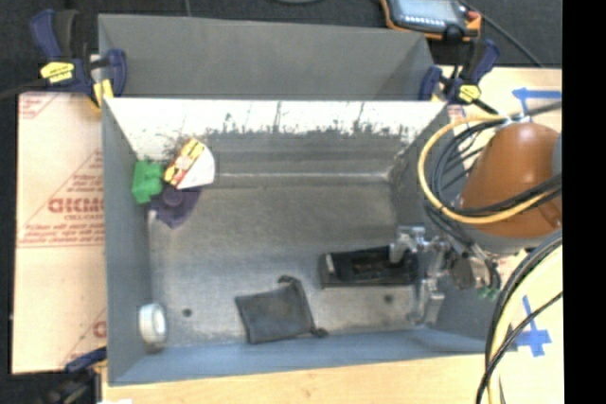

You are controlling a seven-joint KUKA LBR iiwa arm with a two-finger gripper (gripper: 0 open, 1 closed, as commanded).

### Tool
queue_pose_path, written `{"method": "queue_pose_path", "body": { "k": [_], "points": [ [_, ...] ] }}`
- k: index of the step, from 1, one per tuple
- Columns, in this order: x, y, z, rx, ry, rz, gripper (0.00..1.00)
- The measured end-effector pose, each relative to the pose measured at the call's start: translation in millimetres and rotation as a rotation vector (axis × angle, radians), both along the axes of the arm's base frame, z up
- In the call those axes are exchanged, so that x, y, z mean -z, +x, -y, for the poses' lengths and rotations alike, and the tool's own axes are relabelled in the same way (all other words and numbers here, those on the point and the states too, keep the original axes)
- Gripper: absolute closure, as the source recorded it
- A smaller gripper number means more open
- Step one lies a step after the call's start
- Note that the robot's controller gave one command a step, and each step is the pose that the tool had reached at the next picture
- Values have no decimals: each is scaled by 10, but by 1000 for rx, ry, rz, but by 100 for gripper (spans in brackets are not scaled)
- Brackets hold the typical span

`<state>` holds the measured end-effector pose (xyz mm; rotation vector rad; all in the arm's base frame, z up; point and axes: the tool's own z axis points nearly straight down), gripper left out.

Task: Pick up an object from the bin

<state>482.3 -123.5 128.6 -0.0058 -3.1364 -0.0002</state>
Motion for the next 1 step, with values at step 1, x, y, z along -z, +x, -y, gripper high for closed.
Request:
{"method": "queue_pose_path", "body": {
  "k": [1],
  "points": [
    [-43,20,-5,-5,-1,8,0]
  ]
}}
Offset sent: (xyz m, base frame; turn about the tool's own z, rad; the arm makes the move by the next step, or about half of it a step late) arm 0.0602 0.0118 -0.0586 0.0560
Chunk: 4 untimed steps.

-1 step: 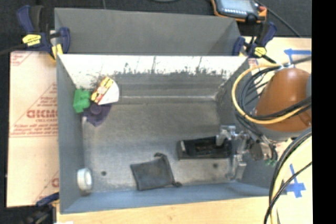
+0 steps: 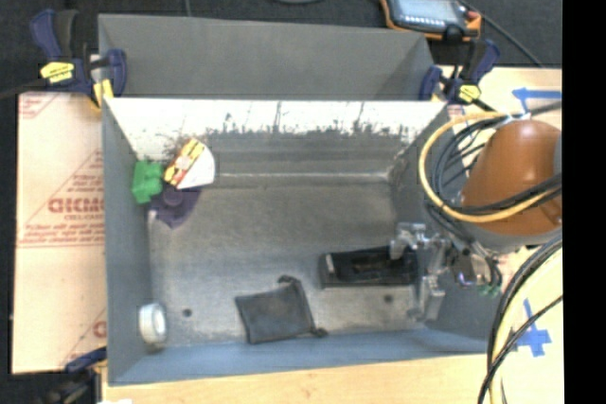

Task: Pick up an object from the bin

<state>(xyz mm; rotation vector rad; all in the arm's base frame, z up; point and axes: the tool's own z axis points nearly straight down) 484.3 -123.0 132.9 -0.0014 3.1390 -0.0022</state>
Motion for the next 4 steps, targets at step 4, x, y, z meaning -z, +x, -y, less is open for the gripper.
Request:
{"method": "queue_pose_path", "body": {
  "k": [4],
  "points": [
    [617,557,-21,71,0,2,0]
  ]
}}
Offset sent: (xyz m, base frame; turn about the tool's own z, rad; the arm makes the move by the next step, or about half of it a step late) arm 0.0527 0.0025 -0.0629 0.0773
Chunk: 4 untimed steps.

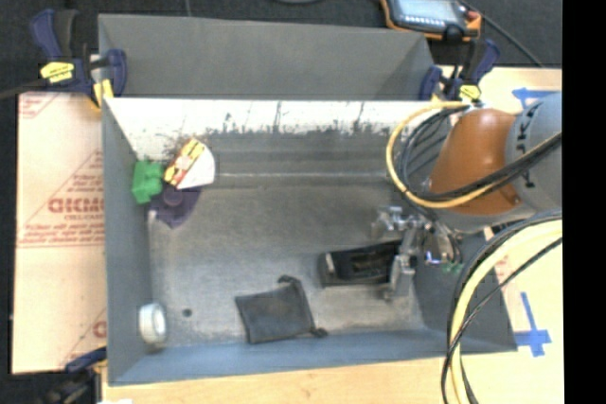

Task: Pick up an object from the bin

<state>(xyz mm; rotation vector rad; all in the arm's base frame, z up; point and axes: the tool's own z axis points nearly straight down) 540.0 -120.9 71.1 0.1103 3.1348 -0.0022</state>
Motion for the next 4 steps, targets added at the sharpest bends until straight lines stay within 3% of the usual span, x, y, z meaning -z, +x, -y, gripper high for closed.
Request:
{"method": "queue_pose_path", "body": {
  "k": [1,4],
  "points": [
    [9,48,-21,-16,-5,3,100],
    [-45,38,-18,-17,-3,0,100]
  ]
}}
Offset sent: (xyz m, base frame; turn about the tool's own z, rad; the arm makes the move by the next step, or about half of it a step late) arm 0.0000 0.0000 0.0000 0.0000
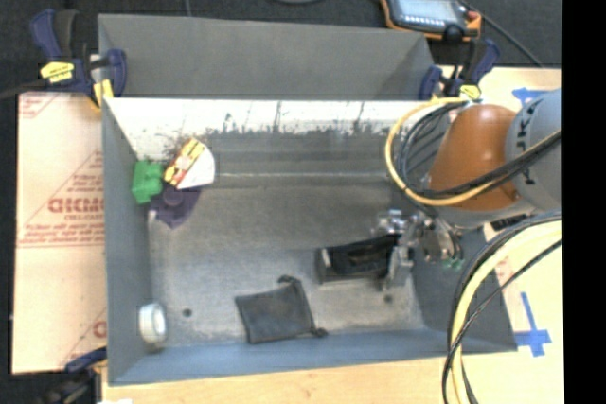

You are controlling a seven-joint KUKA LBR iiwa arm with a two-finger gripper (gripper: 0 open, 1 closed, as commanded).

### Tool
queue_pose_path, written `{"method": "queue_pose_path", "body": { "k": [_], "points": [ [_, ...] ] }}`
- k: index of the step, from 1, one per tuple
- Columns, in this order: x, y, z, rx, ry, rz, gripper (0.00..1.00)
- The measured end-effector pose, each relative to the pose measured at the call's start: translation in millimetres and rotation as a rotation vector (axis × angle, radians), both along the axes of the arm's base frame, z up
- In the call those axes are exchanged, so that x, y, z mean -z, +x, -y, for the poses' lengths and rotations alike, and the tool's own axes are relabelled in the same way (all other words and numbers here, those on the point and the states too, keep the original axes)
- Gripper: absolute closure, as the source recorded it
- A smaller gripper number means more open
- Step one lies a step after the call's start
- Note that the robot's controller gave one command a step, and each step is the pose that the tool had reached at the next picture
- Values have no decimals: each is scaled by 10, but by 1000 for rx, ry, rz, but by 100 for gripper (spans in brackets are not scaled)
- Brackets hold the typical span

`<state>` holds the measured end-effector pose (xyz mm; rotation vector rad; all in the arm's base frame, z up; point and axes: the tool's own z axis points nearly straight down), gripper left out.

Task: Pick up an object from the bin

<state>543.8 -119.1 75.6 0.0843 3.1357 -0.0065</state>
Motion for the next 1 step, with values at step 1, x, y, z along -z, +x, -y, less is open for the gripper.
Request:
{"method": "queue_pose_path", "body": {
  "k": [1],
  "points": [
    [-57,3,-1,0,1,0,100]
  ]
}}
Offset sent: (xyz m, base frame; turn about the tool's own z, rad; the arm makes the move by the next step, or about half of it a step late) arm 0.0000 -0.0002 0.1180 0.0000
